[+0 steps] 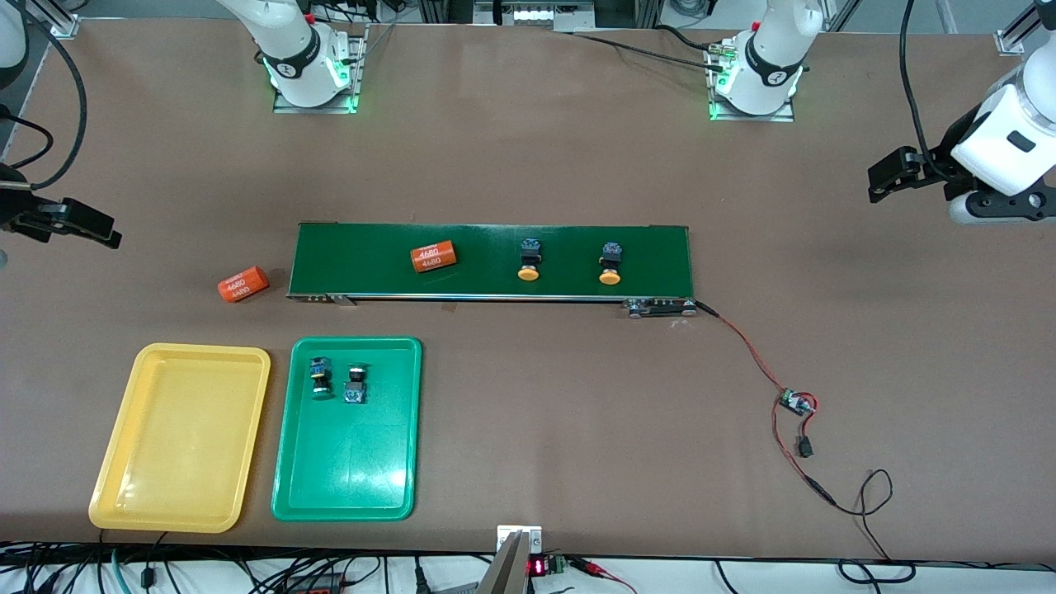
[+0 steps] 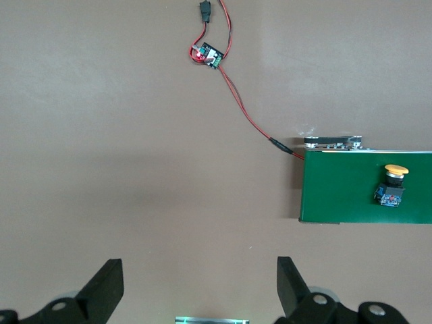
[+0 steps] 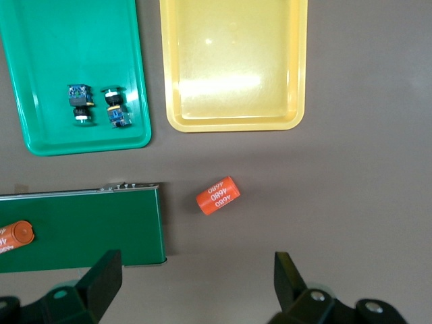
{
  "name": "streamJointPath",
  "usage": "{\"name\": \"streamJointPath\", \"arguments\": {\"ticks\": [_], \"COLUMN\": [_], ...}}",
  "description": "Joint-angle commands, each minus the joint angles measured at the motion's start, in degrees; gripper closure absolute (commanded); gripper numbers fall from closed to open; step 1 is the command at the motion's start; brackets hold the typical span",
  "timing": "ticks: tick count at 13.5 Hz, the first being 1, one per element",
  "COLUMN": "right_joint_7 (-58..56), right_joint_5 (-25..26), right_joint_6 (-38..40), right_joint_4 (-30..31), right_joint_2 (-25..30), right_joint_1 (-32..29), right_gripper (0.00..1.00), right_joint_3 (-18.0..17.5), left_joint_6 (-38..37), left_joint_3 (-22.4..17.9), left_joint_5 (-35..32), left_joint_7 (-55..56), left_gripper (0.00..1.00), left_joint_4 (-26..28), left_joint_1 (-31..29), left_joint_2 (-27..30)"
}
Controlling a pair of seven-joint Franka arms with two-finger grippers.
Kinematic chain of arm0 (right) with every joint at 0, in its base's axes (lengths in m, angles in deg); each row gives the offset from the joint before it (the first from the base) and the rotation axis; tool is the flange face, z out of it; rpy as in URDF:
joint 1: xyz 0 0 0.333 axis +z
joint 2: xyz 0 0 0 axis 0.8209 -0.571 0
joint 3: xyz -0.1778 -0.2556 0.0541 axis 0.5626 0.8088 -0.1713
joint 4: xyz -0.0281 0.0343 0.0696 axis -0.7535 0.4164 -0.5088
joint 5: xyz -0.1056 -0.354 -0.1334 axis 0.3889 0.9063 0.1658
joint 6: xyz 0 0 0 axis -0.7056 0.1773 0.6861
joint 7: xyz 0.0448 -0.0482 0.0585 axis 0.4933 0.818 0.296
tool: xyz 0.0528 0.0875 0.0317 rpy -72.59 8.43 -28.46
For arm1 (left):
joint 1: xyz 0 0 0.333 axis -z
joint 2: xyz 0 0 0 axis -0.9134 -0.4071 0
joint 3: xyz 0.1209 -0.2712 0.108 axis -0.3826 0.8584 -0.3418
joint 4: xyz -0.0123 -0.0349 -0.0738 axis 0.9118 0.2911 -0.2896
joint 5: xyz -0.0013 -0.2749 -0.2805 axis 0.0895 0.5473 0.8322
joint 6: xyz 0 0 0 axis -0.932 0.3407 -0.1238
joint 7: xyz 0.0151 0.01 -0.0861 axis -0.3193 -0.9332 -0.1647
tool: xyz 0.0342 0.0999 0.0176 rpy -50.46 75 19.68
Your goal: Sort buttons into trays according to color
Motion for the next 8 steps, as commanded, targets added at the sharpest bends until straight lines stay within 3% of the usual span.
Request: {"name": "streamJointPath", "arguments": {"ticks": [1, 8], "right_joint_7": [-0.82, -0.38], "right_joint_5": [-0.05, -0.23], "right_joint_6": [1.76, 1.50], "right_joint_4": [0.31, -0.40], "right_joint_2": [-0.55, -1.52], "right_joint_1": [-0.05, 0.12], "right_gripper": [0.00, 0.00], "right_joint_3": [-0.51, -0.60], "left_joint_6": [-1.80, -1.80], "left_joint_3": [-0.01, 0.17], "left_joint_5": [0.67, 0.76], "left_joint_7": [-1.17, -1.26], "left_gripper": [0.00, 0.00], "left_joint_4": [-2.03, -2.47], "left_joint_1": [-0.25, -0.07], "left_joint_2": [-0.80, -0.88]}}
